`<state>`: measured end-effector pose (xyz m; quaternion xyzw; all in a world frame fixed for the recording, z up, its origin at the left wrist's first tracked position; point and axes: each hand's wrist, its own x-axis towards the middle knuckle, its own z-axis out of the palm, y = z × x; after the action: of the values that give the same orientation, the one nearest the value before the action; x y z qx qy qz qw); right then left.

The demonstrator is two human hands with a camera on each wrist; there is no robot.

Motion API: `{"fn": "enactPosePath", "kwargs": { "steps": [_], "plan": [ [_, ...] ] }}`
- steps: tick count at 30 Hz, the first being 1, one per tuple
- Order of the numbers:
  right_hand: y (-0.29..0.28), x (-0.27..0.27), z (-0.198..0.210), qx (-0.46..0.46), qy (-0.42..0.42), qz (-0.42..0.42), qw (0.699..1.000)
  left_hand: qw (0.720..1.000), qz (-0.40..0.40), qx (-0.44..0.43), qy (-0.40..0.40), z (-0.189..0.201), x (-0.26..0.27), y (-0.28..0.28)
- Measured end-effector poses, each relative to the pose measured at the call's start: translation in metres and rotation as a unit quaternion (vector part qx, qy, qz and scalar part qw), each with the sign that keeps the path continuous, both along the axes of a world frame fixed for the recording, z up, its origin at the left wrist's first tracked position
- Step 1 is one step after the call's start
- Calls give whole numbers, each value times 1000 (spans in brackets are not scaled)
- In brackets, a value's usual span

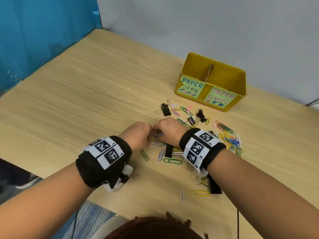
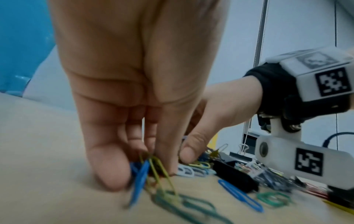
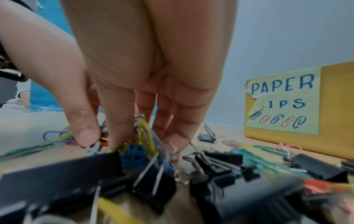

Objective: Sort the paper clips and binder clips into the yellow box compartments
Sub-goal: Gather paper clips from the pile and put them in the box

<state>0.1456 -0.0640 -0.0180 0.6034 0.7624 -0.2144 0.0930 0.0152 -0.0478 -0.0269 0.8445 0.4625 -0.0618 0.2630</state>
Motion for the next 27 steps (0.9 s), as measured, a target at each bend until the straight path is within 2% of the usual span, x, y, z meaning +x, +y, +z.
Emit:
{"fn": "enactPosePath", "kwargs": {
  "steps": [3, 6, 9, 13, 17, 19, 21, 25, 27],
  "plan": [
    [6, 9, -1, -6, 25, -32, 999, 1000, -18, -4, -4, 0, 2, 9],
    [9, 28, 2, -44, 156, -144, 976, 997, 9, -72, -31, -2, 2, 24],
    [10, 48, 4, -61, 306, -261, 914, 979, 57, -162, -110, -1, 1, 41],
    [18, 73, 22, -31, 406, -326, 853, 946, 99, -209, -226, 19, 16, 62],
    [40, 102, 60, 48, 517, -392, 759, 911, 110, -207, -339, 52, 51, 91],
    [52, 115, 77, 105, 538, -407, 731, 904, 107, -175, -376, 68, 71, 107],
    [61, 123, 90, 162, 536, -396, 728, 902, 98, -138, -397, 82, 89, 121],
    [62, 125, 101, 274, 473, -314, 777, 907, 82, -89, -402, 99, 105, 135],
    [58, 122, 96, 311, 462, -301, 774, 911, 71, -84, -398, 99, 107, 136]
  ]
}}
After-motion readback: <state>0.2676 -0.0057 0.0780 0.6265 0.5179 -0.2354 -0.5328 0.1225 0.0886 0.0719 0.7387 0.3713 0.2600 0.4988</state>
